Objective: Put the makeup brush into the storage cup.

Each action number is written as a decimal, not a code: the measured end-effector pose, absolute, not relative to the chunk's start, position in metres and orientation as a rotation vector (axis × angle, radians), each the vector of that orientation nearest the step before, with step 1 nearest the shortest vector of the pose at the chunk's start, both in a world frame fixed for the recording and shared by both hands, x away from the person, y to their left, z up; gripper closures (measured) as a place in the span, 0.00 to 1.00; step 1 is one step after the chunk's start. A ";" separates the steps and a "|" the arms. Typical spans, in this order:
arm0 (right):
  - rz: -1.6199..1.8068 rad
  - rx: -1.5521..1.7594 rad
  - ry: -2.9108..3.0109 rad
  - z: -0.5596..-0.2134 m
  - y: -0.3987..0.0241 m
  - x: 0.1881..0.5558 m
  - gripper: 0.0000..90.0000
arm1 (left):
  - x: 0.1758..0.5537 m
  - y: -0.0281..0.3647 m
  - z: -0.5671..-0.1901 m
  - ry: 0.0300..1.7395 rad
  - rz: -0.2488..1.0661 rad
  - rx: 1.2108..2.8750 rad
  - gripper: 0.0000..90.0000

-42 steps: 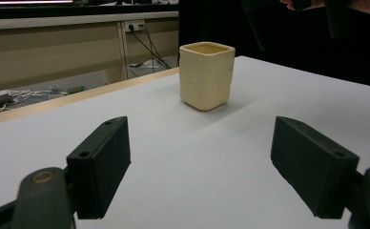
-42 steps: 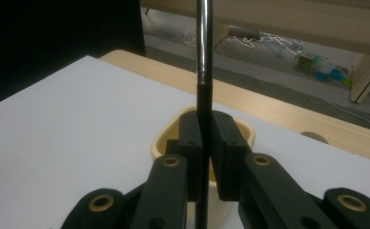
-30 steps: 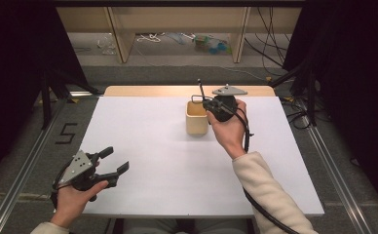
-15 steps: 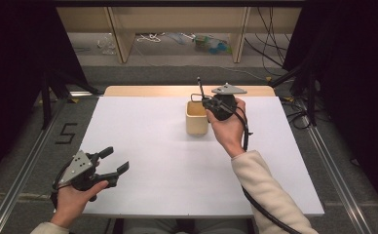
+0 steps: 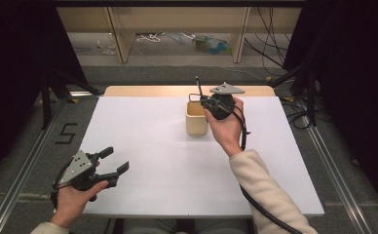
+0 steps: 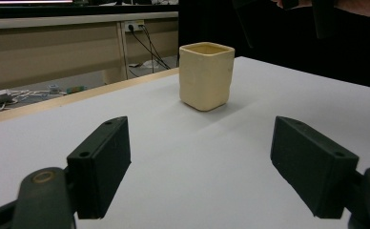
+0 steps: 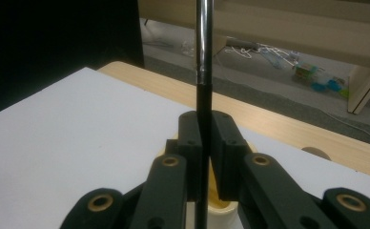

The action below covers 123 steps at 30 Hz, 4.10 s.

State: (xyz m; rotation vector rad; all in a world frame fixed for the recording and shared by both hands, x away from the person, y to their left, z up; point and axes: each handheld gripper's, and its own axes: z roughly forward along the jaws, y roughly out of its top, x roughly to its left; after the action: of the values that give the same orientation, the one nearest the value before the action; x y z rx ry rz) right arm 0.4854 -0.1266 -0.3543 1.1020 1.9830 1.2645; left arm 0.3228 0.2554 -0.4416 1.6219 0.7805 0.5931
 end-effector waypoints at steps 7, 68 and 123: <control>1.275 1.105 1.969 -0.354 -0.126 0.487 0.94 | 0.323 0.256 -0.442 0.780 0.596 1.623 0.23; 1.332 1.107 1.923 -0.349 -0.115 0.509 0.94 | 0.323 0.256 -0.442 0.773 0.584 1.620 0.24; 1.352 1.101 1.872 -0.350 -0.107 0.523 0.94 | 0.323 0.256 -0.442 0.772 0.593 1.620 0.24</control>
State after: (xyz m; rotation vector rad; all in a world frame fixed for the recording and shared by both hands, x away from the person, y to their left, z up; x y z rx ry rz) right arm 0.5231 -0.1068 -0.3502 1.1008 1.8722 1.3517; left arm 0.3229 0.2564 -0.4425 1.6202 0.7725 0.5925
